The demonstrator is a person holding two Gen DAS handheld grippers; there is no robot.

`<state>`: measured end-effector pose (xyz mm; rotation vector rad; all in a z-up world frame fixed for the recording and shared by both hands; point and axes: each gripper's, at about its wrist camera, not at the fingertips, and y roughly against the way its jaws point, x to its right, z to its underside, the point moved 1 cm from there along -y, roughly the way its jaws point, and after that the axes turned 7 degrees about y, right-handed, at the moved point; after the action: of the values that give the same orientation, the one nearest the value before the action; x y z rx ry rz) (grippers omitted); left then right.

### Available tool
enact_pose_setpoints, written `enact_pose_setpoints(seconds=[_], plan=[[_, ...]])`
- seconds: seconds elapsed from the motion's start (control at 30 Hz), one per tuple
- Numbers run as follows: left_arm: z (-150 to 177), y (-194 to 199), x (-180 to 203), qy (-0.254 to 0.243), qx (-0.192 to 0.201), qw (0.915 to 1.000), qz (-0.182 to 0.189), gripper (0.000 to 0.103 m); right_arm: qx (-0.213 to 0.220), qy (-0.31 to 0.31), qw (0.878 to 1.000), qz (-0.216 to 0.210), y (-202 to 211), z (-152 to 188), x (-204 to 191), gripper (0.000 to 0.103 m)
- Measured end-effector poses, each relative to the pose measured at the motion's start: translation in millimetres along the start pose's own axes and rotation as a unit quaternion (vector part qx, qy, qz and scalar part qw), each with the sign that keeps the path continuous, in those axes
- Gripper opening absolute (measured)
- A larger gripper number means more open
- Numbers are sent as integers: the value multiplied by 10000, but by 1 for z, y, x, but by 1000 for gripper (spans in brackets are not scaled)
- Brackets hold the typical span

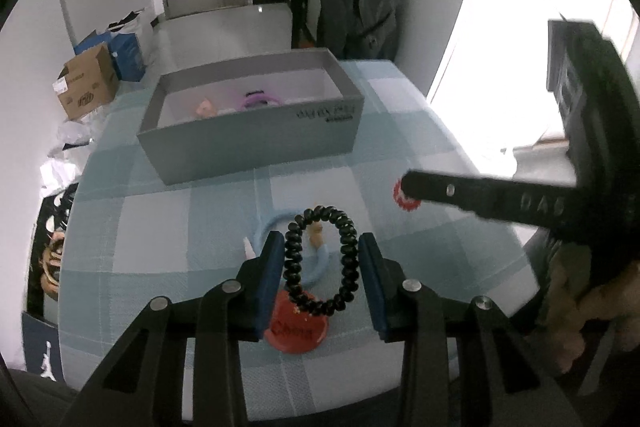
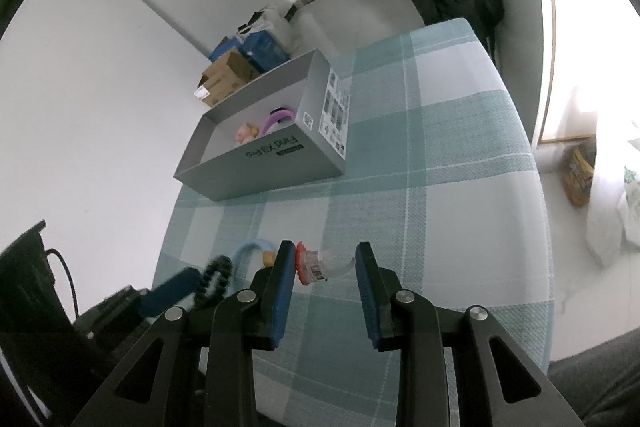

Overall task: Organize jewelry
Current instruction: 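Lift and carry the bracelet and clear piece over the gray box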

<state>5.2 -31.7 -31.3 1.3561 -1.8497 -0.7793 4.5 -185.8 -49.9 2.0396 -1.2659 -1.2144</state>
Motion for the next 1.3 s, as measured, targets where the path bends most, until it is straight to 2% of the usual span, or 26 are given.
enact_pose_setpoints(seconds=[0.43, 0.6, 0.67, 0.87, 1.0, 1.3], plan=[[-27, 14, -32, 708, 423, 9963, 256, 32, 221, 226, 9989, -351, 2, -10, -17, 29], [-47, 9, -49, 915, 572, 9939, 221, 32, 296, 267, 9983, -434, 0, -26, -21, 29], [-56, 5, -55, 954, 658, 9932, 101, 32, 327, 224, 9977, -558, -2, -33, -22, 29], [-77, 4, -66, 1205, 776, 9892, 299, 32, 369, 116, 9966, -728, -6, -54, -25, 29], [-89, -3, -72, 1225, 777, 9889, 325, 32, 407, 195, 9959, -778, -11, -73, -32, 29], [-105, -33, -78, 1327, 512, 9882, 559, 32, 337, 415, 9962, -688, -44, -117, -45, 29]])
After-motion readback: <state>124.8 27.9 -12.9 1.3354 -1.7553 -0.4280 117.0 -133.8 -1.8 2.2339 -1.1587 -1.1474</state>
